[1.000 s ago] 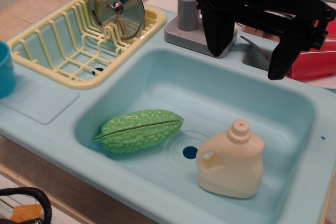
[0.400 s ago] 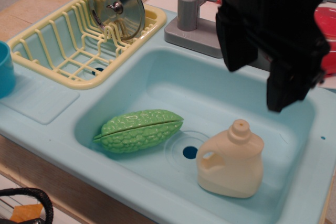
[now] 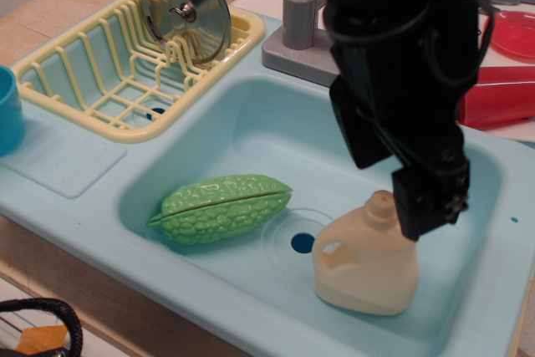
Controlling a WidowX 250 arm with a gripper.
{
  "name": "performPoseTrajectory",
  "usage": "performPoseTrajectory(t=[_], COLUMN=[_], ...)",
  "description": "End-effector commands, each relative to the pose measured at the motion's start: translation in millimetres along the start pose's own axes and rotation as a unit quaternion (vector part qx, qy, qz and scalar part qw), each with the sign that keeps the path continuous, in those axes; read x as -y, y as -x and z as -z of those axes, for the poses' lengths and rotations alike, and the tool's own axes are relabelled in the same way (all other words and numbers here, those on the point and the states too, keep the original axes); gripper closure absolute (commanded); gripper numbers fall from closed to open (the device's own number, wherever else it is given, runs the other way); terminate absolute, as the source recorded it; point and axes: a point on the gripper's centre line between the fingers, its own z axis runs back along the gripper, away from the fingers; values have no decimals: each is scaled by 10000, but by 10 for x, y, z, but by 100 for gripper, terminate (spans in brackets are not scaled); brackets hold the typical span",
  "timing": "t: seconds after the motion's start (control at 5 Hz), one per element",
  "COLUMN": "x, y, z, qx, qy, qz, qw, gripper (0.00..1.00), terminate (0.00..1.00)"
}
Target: Put detergent from sink into drying rack
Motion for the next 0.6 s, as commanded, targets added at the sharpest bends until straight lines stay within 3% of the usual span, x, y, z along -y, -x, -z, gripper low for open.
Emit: performPoseTrajectory(t=[0.0, 0.2, 0.4], x=[-66, 29, -41], y=[69, 225, 144], z=[175, 272, 204], qx=[412, 618, 501], qy=[211, 254, 198], qz=[-129, -469, -426], qw=[9988, 9967, 9976], gripper=[0, 100, 100], terminate=[0, 0, 0])
